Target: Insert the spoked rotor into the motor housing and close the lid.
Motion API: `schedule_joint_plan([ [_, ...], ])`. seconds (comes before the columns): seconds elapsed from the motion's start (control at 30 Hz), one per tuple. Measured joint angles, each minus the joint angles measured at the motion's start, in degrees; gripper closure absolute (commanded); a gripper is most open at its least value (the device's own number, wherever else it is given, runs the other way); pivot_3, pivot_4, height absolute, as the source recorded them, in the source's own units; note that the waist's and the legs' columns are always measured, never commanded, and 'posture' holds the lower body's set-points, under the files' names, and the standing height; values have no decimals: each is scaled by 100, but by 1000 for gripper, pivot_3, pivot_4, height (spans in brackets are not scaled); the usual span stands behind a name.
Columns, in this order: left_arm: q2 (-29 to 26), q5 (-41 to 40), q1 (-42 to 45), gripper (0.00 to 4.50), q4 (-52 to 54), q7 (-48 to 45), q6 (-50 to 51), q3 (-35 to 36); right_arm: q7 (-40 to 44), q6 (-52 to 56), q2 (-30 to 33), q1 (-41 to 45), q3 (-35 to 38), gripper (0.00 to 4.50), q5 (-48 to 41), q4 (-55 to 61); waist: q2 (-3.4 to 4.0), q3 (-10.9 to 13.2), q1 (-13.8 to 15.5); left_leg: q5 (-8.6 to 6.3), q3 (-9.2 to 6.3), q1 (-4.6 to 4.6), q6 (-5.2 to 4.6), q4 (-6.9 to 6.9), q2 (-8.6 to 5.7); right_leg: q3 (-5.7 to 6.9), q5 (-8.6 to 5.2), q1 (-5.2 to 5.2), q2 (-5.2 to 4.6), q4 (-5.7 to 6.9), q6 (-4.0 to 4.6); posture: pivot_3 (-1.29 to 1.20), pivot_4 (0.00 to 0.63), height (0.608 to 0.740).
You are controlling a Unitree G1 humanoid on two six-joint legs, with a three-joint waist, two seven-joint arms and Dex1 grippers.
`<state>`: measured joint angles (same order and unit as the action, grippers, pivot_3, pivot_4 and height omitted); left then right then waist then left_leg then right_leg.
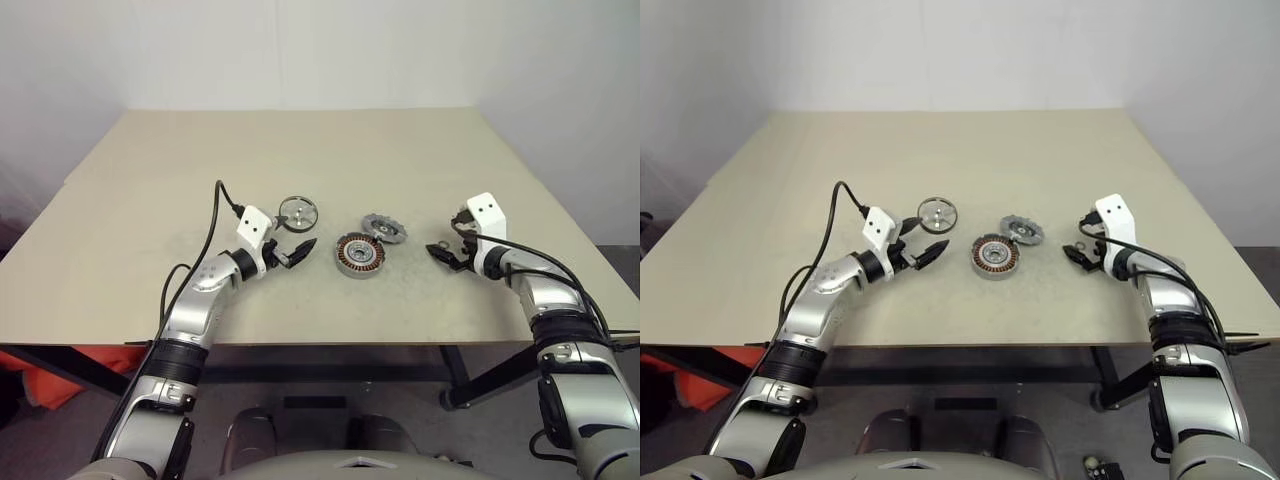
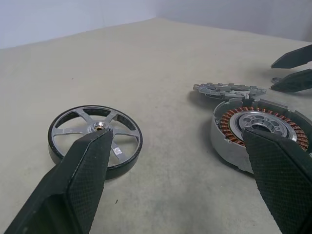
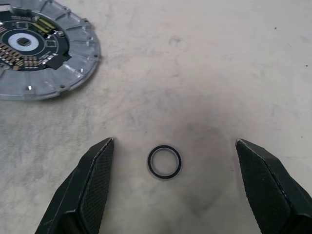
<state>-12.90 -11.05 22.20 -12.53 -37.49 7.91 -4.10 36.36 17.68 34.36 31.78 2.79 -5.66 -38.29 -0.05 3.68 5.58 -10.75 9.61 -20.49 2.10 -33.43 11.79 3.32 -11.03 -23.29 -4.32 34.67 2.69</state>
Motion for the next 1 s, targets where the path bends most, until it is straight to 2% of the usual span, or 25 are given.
schedule_joint_plan([
  [0.07,-13,6,0,45,0,-1,-6,-2,-17,12,4,57,0,0,1,-82,0,0,0,0,0,0,0,0,0,0,0,0,0,0,0,0,0,740],
  [0.3,-39,13,0,0,0,0,-42,-3,-36,62,44,97,-1,2273,19,-160,1,0,10,0,0,0,0,-1,0,0,0,1,-1,1,1,0,0,740],
  [1.0,-76,12,-1,0,4,0,-47,-3,113,427,251,-302,100,2273,-14,385,2,-2,41,0,0,8,-1,0,0,0,-3,11,-1,-1,-5,0,0,740],
])
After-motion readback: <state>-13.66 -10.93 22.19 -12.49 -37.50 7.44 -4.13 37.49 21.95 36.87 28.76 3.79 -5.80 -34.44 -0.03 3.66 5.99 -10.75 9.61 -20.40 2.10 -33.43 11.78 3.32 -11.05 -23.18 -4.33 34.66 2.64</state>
